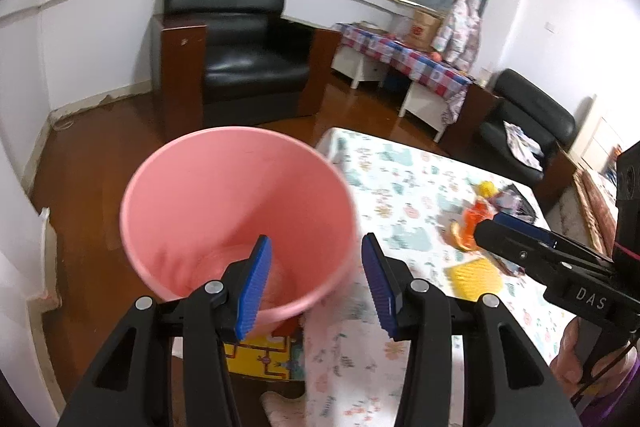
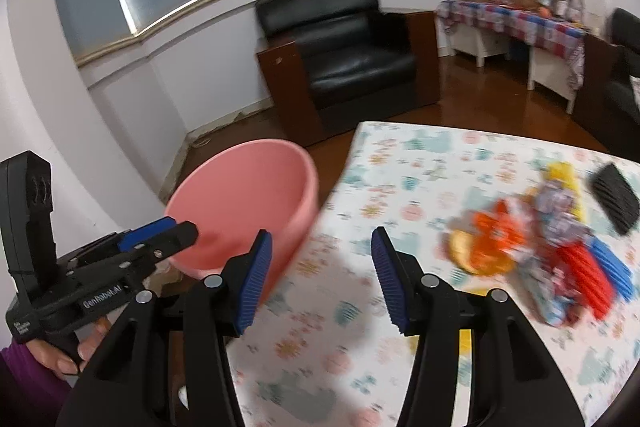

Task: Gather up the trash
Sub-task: 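Move both tools back over the table toward the foam nets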

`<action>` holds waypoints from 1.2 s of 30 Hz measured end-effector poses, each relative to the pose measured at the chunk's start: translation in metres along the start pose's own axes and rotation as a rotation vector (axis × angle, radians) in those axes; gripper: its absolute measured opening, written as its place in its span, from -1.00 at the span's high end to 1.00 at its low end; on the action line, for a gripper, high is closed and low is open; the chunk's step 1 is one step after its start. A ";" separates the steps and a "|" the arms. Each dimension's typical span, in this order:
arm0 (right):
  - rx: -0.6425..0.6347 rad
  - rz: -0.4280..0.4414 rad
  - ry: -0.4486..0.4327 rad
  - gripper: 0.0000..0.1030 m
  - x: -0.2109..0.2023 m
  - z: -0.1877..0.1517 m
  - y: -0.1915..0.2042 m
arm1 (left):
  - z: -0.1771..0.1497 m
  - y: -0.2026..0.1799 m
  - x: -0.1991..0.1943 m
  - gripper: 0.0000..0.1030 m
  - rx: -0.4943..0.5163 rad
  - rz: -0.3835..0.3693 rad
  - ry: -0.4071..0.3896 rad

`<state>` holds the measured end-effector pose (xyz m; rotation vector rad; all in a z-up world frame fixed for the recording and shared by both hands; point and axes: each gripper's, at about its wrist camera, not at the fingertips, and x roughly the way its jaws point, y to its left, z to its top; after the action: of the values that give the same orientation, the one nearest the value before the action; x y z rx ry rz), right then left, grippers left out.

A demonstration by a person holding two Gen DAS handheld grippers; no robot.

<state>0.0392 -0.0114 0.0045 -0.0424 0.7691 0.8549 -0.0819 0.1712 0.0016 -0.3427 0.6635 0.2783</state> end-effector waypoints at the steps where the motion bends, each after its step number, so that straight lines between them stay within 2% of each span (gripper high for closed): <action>1: 0.009 -0.018 -0.008 -0.02 -0.006 -0.003 -0.006 | 0.000 -0.007 0.000 0.10 0.012 -0.011 0.001; 11: 0.118 -0.197 -0.046 -0.02 -0.052 -0.035 -0.080 | -0.008 -0.064 0.016 0.10 0.109 -0.108 0.048; 17: 0.202 -0.258 -0.037 -0.02 -0.063 -0.055 -0.119 | -0.015 -0.095 0.034 0.11 0.159 -0.167 0.097; 27: 0.254 -0.316 -0.039 -0.02 -0.075 -0.073 -0.157 | -0.034 -0.149 0.069 0.11 0.278 -0.258 0.201; 36: 0.257 -0.316 -0.044 -0.02 -0.073 -0.068 -0.175 | -0.049 -0.176 0.091 0.10 0.383 -0.263 0.263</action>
<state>0.0903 -0.2000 -0.0451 0.0813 0.8011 0.4517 0.0229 0.0056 -0.0541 -0.0957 0.9019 -0.1489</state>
